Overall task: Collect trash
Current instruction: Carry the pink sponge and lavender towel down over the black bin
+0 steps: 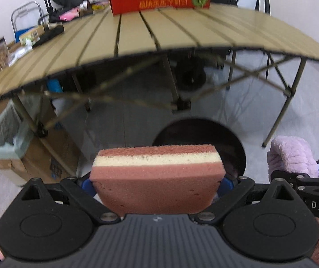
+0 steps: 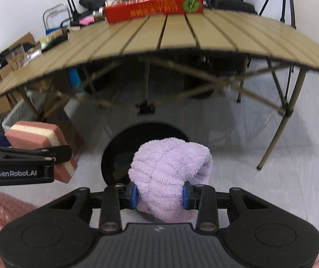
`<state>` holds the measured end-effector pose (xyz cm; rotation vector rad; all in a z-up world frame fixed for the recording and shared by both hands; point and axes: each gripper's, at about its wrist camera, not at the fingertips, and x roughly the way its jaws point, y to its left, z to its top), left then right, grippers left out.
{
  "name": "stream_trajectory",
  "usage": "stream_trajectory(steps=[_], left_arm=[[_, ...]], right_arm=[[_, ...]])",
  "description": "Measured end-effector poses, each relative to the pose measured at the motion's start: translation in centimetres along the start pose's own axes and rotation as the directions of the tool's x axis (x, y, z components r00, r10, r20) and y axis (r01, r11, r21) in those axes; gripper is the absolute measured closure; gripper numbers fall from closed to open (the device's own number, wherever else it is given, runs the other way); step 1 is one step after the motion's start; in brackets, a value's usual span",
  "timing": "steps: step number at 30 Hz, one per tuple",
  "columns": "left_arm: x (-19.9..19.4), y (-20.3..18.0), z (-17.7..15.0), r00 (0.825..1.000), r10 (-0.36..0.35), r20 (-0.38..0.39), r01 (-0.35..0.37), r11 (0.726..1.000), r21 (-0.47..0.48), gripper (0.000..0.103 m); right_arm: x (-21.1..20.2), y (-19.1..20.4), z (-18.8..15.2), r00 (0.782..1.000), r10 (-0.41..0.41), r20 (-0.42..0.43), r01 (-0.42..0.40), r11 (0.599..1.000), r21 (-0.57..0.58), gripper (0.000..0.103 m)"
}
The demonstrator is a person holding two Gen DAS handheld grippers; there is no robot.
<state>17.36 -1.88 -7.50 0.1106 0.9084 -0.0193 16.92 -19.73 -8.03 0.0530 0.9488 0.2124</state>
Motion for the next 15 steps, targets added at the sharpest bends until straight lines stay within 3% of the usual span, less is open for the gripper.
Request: stream_trajectory(steps=[15], left_arm=[[5.3, 0.4, -4.4, 0.983, 0.028, -0.180, -0.026, 1.000, 0.014, 0.004]], right_arm=[[6.2, -0.2, -4.4, 0.984, 0.004, -0.179, 0.000, 1.000, 0.018, 0.069]])
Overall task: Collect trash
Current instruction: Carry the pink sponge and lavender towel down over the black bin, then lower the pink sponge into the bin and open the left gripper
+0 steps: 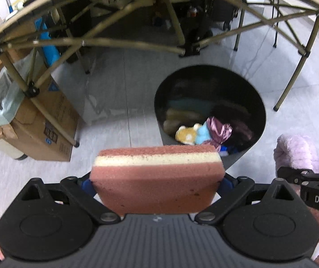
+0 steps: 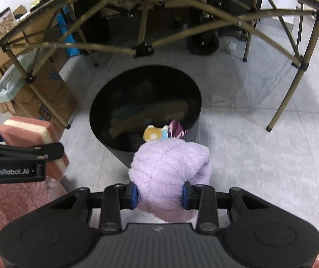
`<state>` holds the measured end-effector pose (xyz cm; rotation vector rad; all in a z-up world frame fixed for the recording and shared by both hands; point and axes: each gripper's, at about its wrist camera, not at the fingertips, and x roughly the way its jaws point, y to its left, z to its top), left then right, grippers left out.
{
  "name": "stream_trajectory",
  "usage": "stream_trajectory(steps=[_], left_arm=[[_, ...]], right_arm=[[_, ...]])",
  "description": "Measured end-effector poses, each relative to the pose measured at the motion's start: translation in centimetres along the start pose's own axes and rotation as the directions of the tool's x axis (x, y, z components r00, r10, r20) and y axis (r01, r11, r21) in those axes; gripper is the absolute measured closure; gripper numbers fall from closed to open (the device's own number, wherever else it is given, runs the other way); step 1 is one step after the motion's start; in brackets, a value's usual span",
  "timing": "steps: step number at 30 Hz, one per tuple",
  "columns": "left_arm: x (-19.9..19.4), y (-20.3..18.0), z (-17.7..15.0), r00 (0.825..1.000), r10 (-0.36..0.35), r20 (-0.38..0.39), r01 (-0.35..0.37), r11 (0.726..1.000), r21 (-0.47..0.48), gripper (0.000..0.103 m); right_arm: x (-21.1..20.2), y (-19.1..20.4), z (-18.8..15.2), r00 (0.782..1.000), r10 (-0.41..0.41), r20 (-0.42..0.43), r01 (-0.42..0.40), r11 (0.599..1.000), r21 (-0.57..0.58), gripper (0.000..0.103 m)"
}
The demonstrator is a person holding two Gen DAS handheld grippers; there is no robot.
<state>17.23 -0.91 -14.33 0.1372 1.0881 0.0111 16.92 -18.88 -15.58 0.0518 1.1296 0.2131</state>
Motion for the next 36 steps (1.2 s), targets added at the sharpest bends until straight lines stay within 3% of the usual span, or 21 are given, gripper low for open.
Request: stream_trajectory(steps=[14, 30, 36], left_arm=[[3.0, -0.8, 1.9, 0.995, -0.024, -0.098, 0.025, 1.000, 0.011, 0.004], [5.4, -4.5, 9.4, 0.996, -0.069, -0.052, 0.072, 0.997, 0.043, 0.004], [6.6, -5.6, 10.6, 0.994, -0.065, -0.083, 0.070, 0.996, 0.049, 0.000]], right_arm=[[2.4, -2.5, 0.8, 0.999, -0.052, -0.006, 0.052, 0.998, 0.035, 0.069], [1.5, -6.1, 4.1, 0.987, -0.141, 0.072, 0.133, 0.985, 0.111, 0.069], [1.5, -6.2, 4.6, 0.984, -0.157, 0.081, 0.147, 0.982, 0.116, 0.069]])
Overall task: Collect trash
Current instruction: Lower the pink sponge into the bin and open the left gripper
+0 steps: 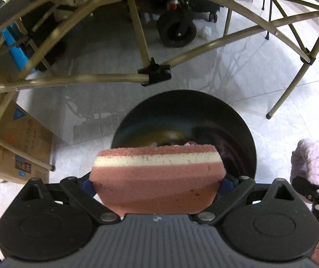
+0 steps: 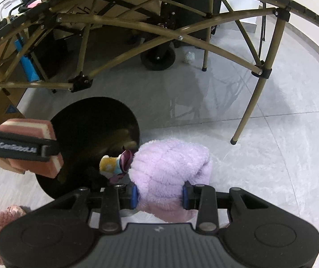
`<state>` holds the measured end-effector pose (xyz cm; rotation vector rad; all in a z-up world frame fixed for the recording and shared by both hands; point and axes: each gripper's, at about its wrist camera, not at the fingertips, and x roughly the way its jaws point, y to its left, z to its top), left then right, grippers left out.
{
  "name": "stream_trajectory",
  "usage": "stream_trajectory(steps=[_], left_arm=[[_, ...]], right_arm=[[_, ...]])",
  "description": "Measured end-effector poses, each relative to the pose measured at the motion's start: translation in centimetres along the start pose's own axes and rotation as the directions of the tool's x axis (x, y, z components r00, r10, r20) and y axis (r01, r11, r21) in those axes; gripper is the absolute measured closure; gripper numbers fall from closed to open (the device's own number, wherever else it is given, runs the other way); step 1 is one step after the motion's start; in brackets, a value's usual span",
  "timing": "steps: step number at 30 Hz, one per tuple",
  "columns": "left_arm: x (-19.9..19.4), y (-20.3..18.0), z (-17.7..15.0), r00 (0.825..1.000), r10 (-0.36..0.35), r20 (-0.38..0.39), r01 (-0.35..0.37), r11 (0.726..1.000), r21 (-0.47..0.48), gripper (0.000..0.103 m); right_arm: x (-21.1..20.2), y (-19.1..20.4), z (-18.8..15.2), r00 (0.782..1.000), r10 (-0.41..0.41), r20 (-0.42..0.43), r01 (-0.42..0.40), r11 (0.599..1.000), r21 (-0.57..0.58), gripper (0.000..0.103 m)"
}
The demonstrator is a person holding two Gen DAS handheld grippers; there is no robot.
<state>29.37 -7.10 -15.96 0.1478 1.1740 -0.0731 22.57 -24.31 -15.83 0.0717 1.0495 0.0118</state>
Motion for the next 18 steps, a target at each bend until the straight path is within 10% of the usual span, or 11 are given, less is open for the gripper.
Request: stream_trajectory(steps=[18], left_arm=[[-0.2, 1.9, -0.4, 0.999, -0.006, -0.037, 0.005, 0.999, -0.031, 0.000]], right_arm=[[-0.3, 0.9, 1.1, 0.999, 0.008, 0.043, -0.007, 1.000, -0.018, 0.069]])
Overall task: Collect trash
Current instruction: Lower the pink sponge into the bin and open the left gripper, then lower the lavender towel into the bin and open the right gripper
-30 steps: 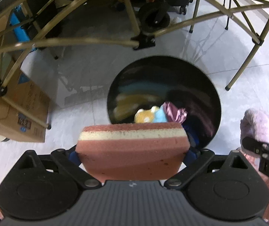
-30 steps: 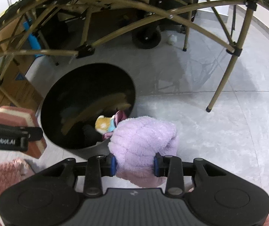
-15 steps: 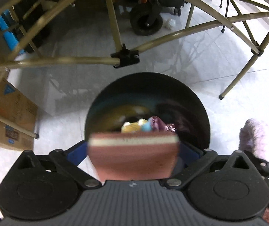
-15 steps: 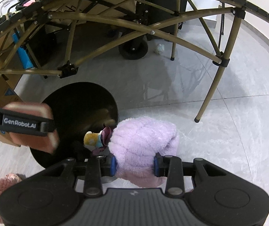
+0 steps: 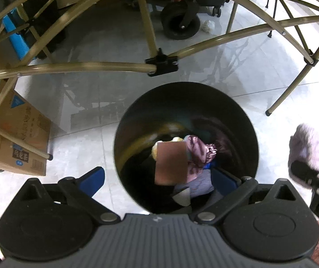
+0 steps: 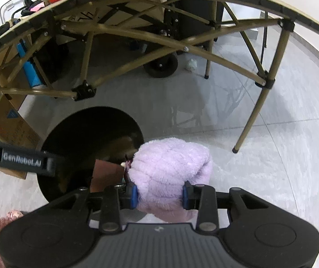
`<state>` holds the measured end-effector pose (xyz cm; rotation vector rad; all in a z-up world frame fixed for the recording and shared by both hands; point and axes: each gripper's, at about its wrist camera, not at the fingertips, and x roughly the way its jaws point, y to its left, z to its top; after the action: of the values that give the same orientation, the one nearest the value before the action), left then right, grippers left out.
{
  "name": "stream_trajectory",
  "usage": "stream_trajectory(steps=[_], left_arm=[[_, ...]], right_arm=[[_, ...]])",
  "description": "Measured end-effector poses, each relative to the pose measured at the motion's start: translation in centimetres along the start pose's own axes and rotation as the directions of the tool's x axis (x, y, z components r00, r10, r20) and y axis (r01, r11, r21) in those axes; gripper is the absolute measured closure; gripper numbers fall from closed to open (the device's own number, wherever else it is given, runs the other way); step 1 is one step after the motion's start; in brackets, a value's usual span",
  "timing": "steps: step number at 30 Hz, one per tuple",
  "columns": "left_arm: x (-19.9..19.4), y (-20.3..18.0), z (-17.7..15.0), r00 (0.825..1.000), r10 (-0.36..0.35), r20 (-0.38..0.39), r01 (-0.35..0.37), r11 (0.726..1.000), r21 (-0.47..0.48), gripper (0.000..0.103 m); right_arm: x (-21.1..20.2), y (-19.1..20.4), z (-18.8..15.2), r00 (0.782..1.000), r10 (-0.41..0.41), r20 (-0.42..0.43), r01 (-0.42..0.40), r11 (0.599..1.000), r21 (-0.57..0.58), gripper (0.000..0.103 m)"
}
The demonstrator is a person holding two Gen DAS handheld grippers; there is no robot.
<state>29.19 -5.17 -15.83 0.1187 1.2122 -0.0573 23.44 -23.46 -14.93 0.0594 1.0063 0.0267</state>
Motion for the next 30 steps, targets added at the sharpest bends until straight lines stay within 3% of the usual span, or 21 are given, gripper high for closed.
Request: stream_trajectory(steps=[7, 15, 23, 30], left_arm=[[-0.7, 2.1, -0.5, 0.997, 0.077, 0.013, -0.077, 0.997, -0.017, 0.000], [-1.2, 6.4, -1.0, 0.987, 0.160, -0.016, -0.161, 0.981, -0.107, 0.000], [-0.5, 10.4, -1.8, 0.975, 0.201, -0.092, -0.216, 0.956, -0.199, 0.000], [-0.1, 11.8, -1.9, 0.971, 0.204, -0.125, -0.229, 0.944, -0.239, 0.000]], right_arm=[[0.3, 2.9, 1.5, 0.999, 0.043, 0.025, -0.042, 0.997, -0.062, 0.069], [1.2, 7.8, 3.3, 0.995, 0.102, 0.017, -0.099, 0.983, -0.155, 0.069], [4.5, 11.4, 5.0, 0.981, 0.171, -0.092, -0.183, 0.974, -0.135, 0.069], [7.6, 14.0, 5.5, 0.973, 0.159, -0.168, -0.182, 0.975, -0.130, 0.069]])
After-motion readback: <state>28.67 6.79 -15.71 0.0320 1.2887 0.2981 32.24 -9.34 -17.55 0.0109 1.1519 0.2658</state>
